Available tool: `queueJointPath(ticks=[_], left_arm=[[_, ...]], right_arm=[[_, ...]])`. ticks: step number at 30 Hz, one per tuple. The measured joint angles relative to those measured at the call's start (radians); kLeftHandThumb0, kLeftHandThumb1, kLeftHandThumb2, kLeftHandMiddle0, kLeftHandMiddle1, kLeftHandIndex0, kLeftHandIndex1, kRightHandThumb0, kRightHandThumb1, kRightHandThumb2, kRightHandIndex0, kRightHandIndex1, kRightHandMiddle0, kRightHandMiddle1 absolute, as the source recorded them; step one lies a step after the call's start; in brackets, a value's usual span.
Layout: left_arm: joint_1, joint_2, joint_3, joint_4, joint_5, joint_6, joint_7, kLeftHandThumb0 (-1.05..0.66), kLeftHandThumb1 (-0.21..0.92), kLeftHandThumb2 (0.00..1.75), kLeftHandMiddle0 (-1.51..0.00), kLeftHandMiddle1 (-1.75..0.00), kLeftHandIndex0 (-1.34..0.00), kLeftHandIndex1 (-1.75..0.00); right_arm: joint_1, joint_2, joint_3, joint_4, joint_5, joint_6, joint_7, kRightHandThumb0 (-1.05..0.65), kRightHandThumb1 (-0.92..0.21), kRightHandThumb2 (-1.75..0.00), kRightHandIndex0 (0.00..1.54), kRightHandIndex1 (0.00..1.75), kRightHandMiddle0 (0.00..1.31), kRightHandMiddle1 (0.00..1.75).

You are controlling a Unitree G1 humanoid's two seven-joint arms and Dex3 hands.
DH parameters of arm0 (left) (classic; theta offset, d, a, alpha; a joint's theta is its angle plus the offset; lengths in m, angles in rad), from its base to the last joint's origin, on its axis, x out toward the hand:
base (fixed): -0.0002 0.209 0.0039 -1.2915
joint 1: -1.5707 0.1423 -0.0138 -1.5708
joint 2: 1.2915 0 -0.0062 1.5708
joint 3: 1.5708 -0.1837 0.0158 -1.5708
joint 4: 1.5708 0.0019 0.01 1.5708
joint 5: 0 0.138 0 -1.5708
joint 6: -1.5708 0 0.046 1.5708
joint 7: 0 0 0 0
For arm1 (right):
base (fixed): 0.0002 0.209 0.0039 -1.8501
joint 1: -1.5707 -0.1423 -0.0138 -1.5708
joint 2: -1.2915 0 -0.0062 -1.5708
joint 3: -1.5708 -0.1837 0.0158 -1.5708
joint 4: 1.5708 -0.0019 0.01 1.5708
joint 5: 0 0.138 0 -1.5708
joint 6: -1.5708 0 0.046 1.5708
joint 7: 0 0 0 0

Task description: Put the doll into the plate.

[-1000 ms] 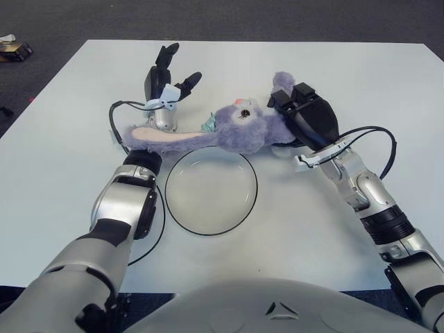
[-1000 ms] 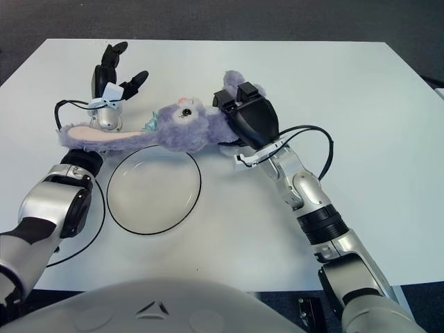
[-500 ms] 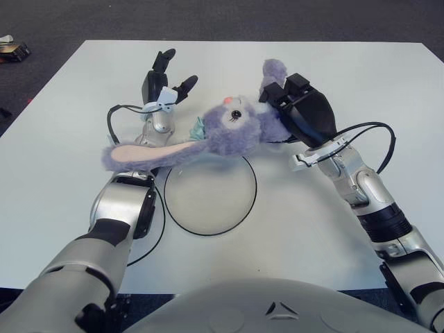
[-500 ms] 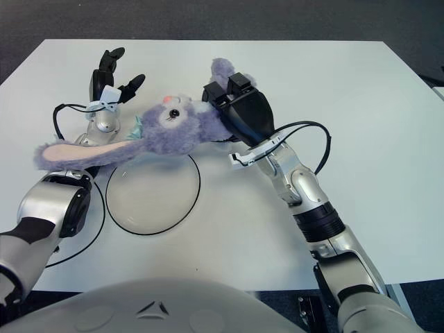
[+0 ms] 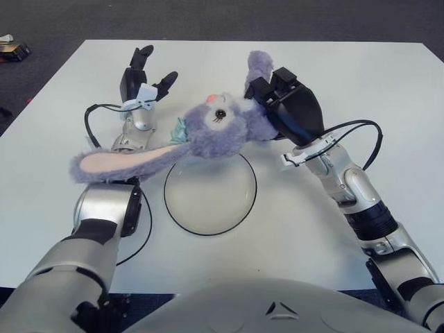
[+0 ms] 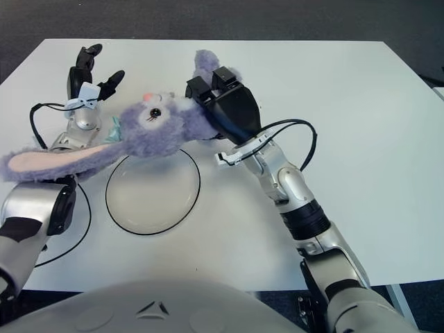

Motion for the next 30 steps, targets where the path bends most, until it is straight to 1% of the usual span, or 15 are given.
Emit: queueJointPath(ticks=[5,11,19,22,30], left_arm=[[0.021,0.034,0.019,0.017,-0.019,-0.043,-0.004,-0.36,0.92,0.2,-0.65,-0.02,-0.39,-0.68],[0.036,0.054,0.039,0.026,-0.035,-0.085,-0.005,-0.35,0.92,0.2,-0.65,-0.02,-0.38,-0.7],[0.062,0.099,0.05,0.032,-0.034,-0.125,-0.003,-0.34,0.92,0.22,-0.72,-0.05,-0.37,-0.71],[0.067,0.115,0.053,0.035,-0.034,-0.128,-0.003,-0.34,0.92,0.23,-0.72,-0.05,-0.38,-0.71],[0.085,0.136,0.06,0.038,-0.034,-0.135,-0.002,-0.36,0.92,0.25,-0.73,-0.05,-0.38,-0.72]], right_arm=[[-0.009,-0.006,-0.001,0.01,0.024,-0.034,0.005,-0.4,-0.52,-1.05,0.79,1.75,0.45,1.75],[-0.028,-0.01,0.001,0.047,0.026,-0.074,0.005,-0.4,-0.52,-1.05,0.8,1.75,0.45,1.75],[-0.066,-0.006,0.003,0.098,0.029,-0.134,-0.02,-0.4,-0.54,-0.92,0.81,1.75,0.53,1.61],[-0.076,-0.005,0.003,0.109,0.033,-0.148,-0.021,-0.39,-0.58,-0.83,0.81,1.75,0.55,1.56],[-0.09,-0.006,0.006,0.128,0.055,-0.2,-0.022,-0.39,-0.62,-0.74,0.8,1.75,0.56,1.51]])
